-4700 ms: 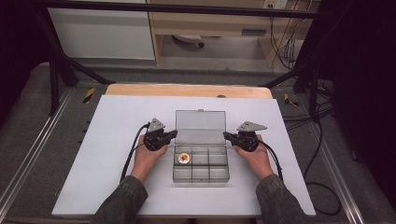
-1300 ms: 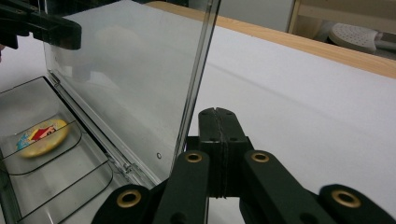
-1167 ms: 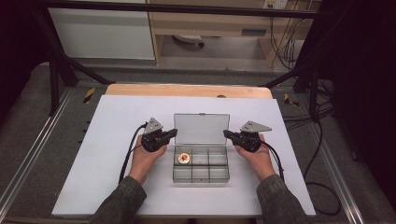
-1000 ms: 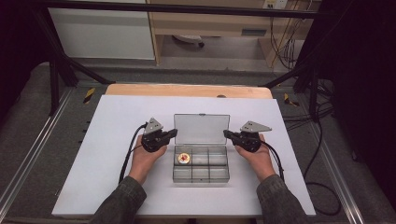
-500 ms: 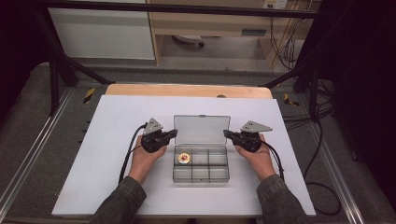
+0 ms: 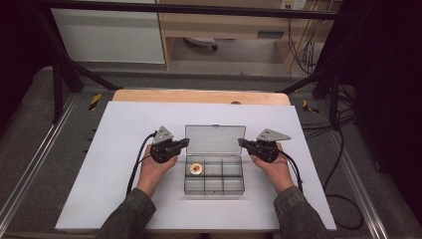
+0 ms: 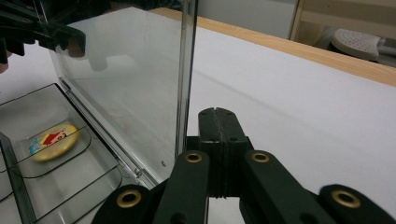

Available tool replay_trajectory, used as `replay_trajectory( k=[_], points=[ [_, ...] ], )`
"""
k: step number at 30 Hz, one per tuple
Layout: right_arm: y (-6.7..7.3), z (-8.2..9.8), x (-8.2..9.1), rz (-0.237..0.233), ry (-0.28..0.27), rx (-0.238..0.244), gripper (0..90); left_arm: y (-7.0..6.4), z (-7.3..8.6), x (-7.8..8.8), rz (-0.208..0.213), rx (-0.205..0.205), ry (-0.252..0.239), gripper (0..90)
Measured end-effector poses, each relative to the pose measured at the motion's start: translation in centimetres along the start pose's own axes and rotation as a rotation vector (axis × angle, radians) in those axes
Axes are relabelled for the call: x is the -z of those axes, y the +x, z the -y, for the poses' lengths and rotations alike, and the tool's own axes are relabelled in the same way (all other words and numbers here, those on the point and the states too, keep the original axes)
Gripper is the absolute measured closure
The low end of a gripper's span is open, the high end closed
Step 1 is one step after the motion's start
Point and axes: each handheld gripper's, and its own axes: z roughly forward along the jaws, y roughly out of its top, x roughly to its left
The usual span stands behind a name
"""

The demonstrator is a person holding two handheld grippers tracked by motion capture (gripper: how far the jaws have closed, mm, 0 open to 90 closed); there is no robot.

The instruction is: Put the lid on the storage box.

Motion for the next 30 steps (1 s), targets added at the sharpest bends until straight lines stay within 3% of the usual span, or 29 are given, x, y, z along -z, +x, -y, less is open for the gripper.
replay_trajectory(
  k=[30],
  points=[
    [0.08, -0.20, 0.23, -0.003, -0.006, 0.007, 90.0, -0.08, -0.19, 0.28, 0.003, -0.001, -0.009, 90.0]
  ],
)
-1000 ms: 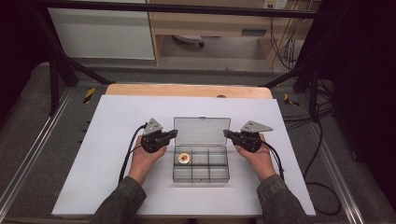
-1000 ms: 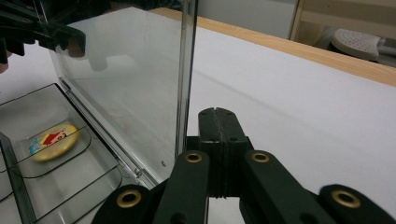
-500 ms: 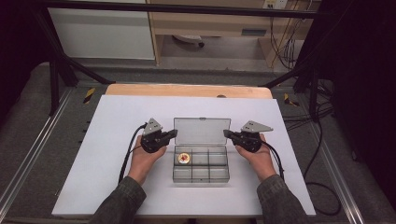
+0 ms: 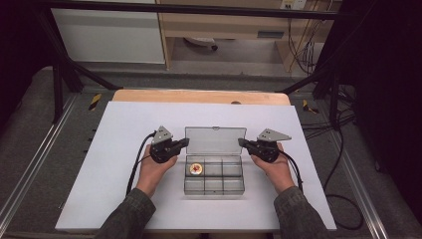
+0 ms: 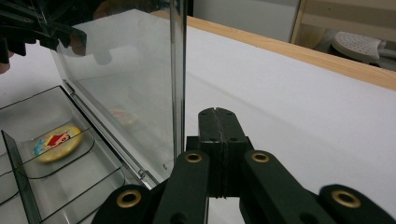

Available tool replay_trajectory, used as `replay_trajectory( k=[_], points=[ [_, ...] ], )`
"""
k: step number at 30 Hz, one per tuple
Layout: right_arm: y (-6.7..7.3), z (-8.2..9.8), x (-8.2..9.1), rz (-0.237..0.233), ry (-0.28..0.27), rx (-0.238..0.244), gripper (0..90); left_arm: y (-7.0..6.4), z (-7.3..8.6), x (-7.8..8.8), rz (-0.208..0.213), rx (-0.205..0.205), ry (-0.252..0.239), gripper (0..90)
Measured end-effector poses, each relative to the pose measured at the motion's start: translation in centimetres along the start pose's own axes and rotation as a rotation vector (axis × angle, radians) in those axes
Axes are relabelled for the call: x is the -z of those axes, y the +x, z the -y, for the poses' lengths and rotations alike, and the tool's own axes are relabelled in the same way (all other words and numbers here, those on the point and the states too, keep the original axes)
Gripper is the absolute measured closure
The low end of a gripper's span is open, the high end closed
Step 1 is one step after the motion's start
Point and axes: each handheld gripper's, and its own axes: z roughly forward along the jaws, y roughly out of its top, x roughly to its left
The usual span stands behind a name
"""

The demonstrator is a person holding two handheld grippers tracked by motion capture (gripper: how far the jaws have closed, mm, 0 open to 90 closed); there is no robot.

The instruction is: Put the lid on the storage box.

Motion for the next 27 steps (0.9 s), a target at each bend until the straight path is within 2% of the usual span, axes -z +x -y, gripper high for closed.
replay_trajectory(
  k=[17, 23, 27],
  points=[
    [0.05, -0.15, 0.22, -0.003, -0.005, -0.001, 90.0, -0.06, -0.05, 0.11, 0.011, 0.006, 0.000, 90.0],
    [0.21, -0.19, 0.29, -0.008, 0.001, 0.007, 90.0, -0.11, -0.08, 0.29, 0.013, 0.006, 0.012, 90.0],
    [0.42, -0.28, 0.42, -0.020, 0.006, 0.018, 90.0, -0.38, -0.03, 0.55, 0.030, 0.004, 0.028, 90.0]
  ],
)
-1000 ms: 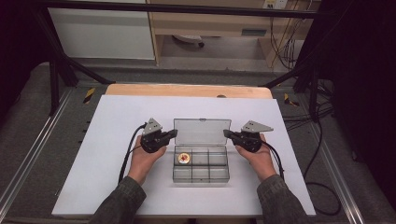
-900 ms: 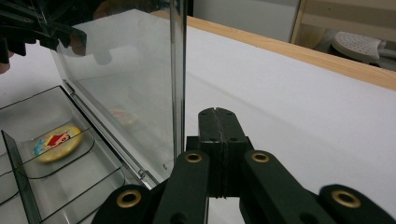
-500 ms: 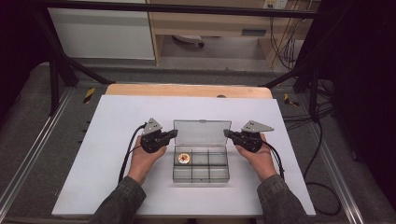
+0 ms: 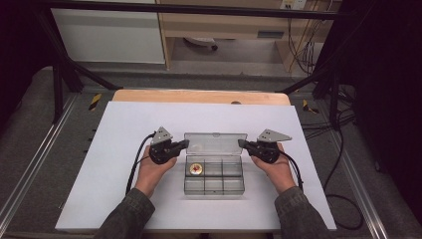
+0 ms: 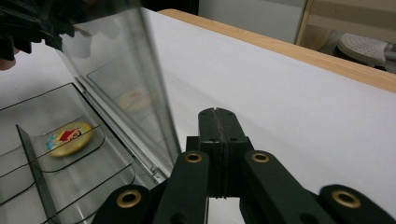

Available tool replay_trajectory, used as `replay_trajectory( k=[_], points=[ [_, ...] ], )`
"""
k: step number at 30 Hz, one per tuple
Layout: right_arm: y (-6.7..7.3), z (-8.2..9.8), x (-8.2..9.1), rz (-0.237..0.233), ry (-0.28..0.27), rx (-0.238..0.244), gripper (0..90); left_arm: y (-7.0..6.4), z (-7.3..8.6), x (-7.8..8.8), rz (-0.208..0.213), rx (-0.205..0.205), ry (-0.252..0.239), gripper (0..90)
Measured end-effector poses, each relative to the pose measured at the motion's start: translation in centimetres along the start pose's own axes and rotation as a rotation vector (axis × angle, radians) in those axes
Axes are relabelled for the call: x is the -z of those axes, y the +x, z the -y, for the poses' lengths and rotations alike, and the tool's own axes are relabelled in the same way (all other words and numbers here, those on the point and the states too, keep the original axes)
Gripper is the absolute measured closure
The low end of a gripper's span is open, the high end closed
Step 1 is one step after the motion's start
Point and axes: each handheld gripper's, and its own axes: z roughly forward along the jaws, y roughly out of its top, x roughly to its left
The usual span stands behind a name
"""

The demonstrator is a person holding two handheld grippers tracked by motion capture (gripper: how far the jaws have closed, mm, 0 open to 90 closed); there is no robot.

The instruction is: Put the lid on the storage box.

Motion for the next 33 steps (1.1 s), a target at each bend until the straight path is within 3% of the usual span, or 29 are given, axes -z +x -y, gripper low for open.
replay_trajectory(
  k=[11, 21, 26, 30, 33],
  points=[
    [0.3, -0.3, 0.4, -0.001, -0.011, 0.005, 90.0, -1.0, -0.3, 0.4, 0.022, -0.018, 0.007, 90.0],
    [0.4, -0.7, 0.7, 0.005, -0.031, -0.004, 89.7, -1.0, -0.5, 0.6, 0.014, -0.016, -0.012, 90.0],
    [0.3, -0.9, 0.9, 0.020, -0.039, -0.015, 85.3, -1.1, -0.7, 0.8, 0.005, -0.021, -0.017, 88.9],
    [0.1, -1.2, 1.1, 0.031, -0.052, -0.049, 67.8, -1.2, -1.2, 1.0, -0.034, -0.019, -0.030, 65.3],
    [0.1, -1.6, 1.0, 0.051, -0.026, -0.088, 46.1, -1.3, -1.3, 0.9, -0.072, -0.029, -0.027, 44.8]
  ],
)
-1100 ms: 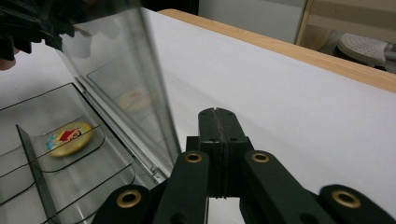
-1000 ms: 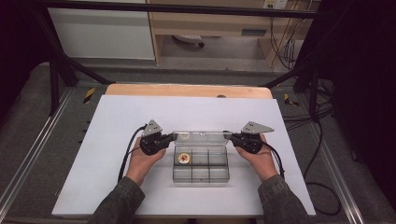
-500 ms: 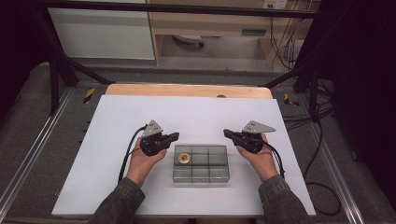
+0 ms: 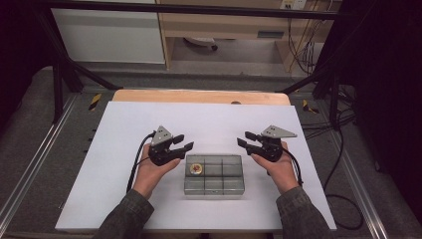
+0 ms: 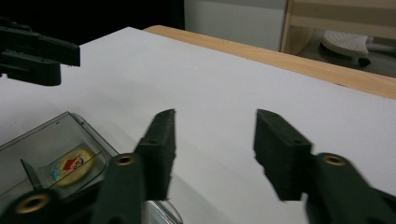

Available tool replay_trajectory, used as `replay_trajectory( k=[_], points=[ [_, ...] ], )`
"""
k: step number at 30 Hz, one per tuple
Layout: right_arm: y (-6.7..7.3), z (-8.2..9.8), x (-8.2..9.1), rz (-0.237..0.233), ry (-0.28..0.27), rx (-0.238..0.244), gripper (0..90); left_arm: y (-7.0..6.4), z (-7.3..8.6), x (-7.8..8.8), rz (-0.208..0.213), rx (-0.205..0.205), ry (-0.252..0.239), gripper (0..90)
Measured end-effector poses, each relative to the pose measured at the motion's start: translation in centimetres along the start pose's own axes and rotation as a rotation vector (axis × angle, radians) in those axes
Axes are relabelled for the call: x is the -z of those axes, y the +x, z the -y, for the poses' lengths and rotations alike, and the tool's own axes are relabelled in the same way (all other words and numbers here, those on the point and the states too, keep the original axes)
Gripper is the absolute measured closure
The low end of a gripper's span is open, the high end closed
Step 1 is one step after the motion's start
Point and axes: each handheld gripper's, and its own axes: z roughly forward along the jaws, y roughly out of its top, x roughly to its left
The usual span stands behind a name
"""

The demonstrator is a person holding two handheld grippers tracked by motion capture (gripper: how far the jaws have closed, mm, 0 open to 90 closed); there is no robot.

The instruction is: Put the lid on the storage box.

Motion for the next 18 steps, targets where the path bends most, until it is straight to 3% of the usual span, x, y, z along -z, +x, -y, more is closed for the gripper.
replay_trajectory(
  k=[5, 9, 13, 15, 18],
  points=[
    [0.16, -0.55, -0.12, 0.031, 0.026, -0.044, 21.7, -0.23, -0.02, -0.23, -0.030, 0.016, 0.025, 23.5],
    [0.34, -0.81, -0.24, 0.054, 0.043, -0.079, 9.8, -0.26, -0.05, -0.18, -0.025, 0.042, 0.034, 14.0],
    [0.65, -0.68, -0.57, 0.071, 0.055, -0.069, 6.9, -0.17, -0.03, 0.04, -0.027, 0.054, 0.038, 10.6],
    [0.65, -0.68, -0.67, 0.076, 0.068, -0.096, 8.4, -0.21, 0.02, 0.16, -0.025, 0.060, 0.041, 9.7],
    [0.59, -0.72, -0.43, 0.045, 0.077, -0.086, 5.6, -0.32, 0.00, 0.52, -0.013, 0.053, 0.035, 9.5]
  ],
)
